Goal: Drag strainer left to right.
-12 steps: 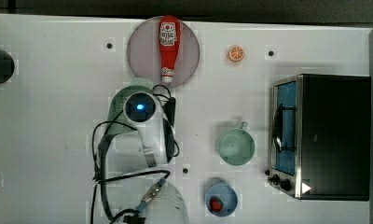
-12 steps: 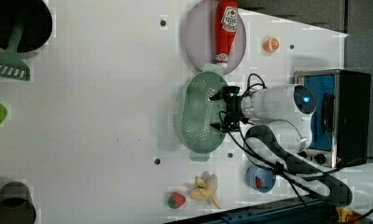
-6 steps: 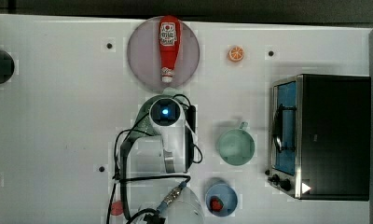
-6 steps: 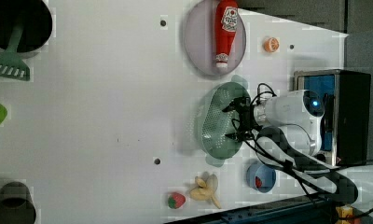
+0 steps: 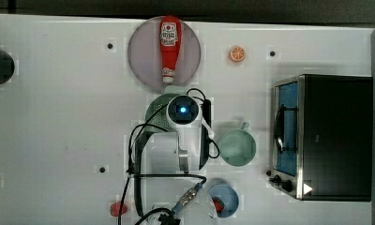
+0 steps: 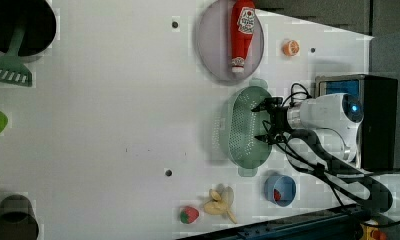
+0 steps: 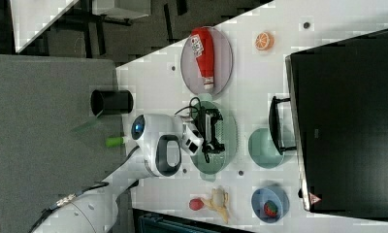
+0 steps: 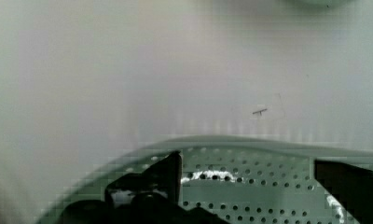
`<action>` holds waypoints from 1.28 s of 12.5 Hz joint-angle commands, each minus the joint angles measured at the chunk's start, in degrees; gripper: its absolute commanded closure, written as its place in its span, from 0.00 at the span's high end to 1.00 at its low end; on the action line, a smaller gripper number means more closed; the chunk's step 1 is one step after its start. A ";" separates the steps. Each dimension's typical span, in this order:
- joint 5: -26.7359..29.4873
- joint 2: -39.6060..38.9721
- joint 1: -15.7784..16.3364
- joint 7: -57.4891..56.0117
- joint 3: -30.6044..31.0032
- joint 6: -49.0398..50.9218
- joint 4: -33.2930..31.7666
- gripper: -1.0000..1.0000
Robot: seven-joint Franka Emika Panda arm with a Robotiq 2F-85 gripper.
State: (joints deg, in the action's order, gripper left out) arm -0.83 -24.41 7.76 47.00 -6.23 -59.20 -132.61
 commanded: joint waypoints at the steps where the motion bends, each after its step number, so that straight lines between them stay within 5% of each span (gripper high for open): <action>1: 0.19 1.65 -0.94 -7.52 -0.84 -1.26 0.06 1.00; 9: 0.22 15.54 -0.83 -28.50 4.05 7.49 3.67 1.00; 14: -0.08 19.77 -1.07 -43.37 1.49 35.64 22.54 1.00; 16: -0.98 19.70 -1.12 -54.81 -0.81 39.90 30.80 1.00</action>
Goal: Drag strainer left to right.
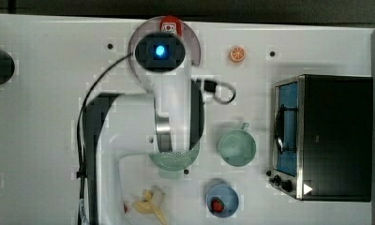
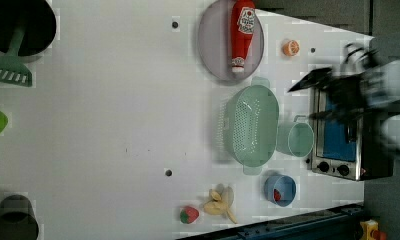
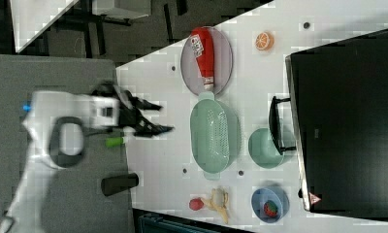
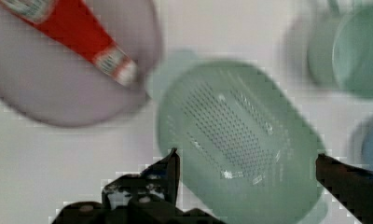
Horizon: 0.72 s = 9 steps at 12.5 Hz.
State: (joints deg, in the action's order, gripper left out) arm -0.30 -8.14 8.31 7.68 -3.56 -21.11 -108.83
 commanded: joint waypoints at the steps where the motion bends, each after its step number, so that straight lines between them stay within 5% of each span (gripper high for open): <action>1: -2.03 3.54 -1.68 -18.42 -4.57 3.04 9.96 1.00; 5: -1.79 4.62 -1.65 -18.50 -5.17 15.32 17.19 1.00; 9: -1.58 4.81 -1.63 -18.68 -5.37 18.87 17.86 1.00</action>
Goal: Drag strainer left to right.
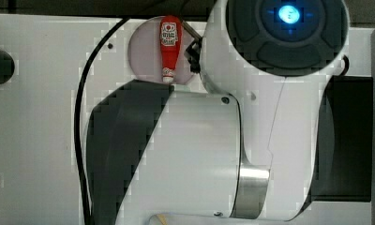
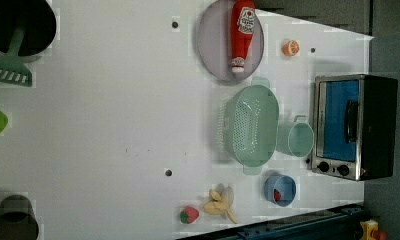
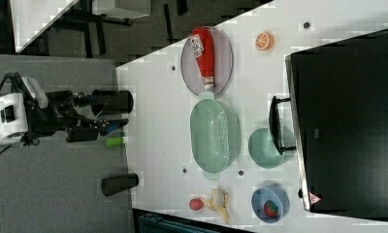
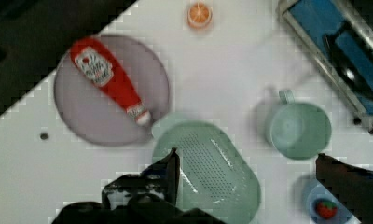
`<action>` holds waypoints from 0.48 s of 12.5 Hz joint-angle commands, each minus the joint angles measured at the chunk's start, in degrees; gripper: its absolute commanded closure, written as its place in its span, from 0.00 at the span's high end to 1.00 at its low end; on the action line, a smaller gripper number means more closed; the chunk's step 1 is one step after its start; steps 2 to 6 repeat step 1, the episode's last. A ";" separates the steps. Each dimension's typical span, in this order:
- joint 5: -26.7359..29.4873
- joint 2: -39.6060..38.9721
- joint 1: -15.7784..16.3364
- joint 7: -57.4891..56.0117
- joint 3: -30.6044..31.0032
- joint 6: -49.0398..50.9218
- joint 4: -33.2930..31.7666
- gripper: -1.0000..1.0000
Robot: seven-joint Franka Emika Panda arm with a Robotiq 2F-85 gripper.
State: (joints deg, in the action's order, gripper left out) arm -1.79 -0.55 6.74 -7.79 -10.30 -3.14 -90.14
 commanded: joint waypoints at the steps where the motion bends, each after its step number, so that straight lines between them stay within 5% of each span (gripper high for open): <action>1: -0.08 -2.80 -0.07 -3.20 1.35 0.85 -0.87 1.00; 6: -0.08 -2.80 -0.07 -3.20 1.35 0.85 -0.87 1.00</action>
